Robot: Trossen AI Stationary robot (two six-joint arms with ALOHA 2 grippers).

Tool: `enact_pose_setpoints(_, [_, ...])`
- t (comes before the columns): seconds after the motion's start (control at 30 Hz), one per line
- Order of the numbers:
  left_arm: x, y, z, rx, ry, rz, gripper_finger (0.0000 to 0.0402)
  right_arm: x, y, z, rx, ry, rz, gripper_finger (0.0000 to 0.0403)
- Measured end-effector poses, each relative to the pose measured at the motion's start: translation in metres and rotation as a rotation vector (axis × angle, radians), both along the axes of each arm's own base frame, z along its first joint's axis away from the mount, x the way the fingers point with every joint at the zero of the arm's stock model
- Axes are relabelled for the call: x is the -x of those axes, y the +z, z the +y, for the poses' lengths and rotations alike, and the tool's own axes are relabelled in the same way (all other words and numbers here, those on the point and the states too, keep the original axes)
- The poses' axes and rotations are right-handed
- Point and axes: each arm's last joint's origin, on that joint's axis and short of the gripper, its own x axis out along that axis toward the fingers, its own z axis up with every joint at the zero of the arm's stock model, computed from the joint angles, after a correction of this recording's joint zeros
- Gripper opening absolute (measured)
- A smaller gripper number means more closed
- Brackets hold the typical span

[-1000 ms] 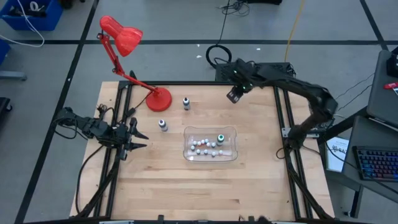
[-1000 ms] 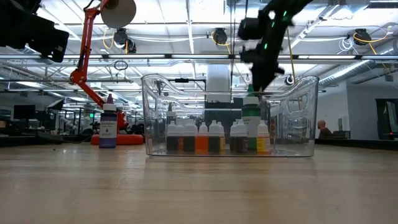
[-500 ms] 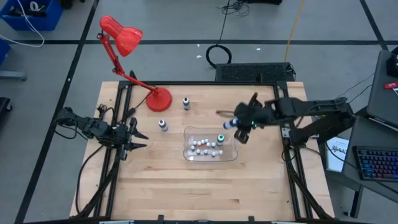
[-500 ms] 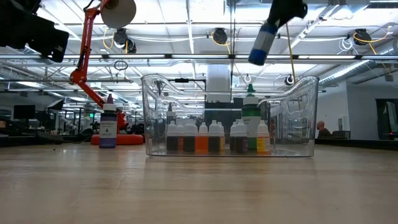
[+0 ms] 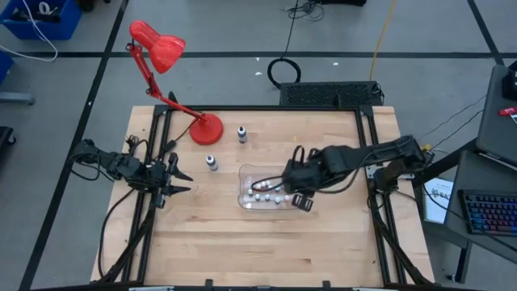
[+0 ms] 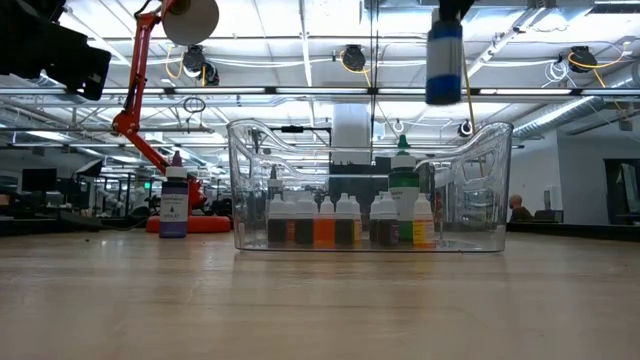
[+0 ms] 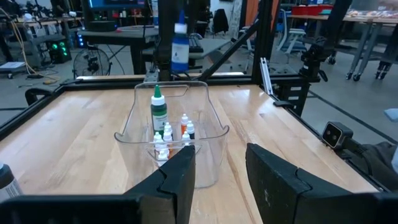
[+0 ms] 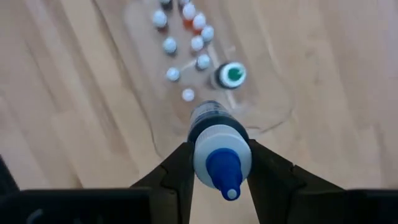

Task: Pick & Place food coloring
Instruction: Put the large blue food coloring bottle into the transparent bin

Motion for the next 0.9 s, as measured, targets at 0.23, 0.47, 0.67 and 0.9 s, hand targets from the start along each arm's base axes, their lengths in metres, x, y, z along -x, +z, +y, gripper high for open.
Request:
enact_pose_setpoints(0.23, [0.0, 0.0, 0.0, 0.0, 0.0, 0.0, 0.0145, -0.015, -0.026, 0.002, -0.009, 0.025, 0.037, 0.011])
enact_pose_setpoints(0.47, [0.0, 0.0, 0.0, 0.0, 0.0, 0.0, 0.0145, -0.02, -0.05, -0.001, -0.006, 0.048, 0.053, 0.011])
enact_pose_setpoints(0.67, [0.0, 0.0, 0.0, 0.0, 0.0, 0.0, 0.0145, -0.02, -0.071, -0.007, 0.002, 0.038, 0.097, 0.011])
enact_pose_setpoints(0.9, [0.0, 0.0, 0.0, 0.0, 0.0, 0.0, 0.0145, -0.023, -0.089, -0.013, -0.022, 0.052, 0.095, 0.011])
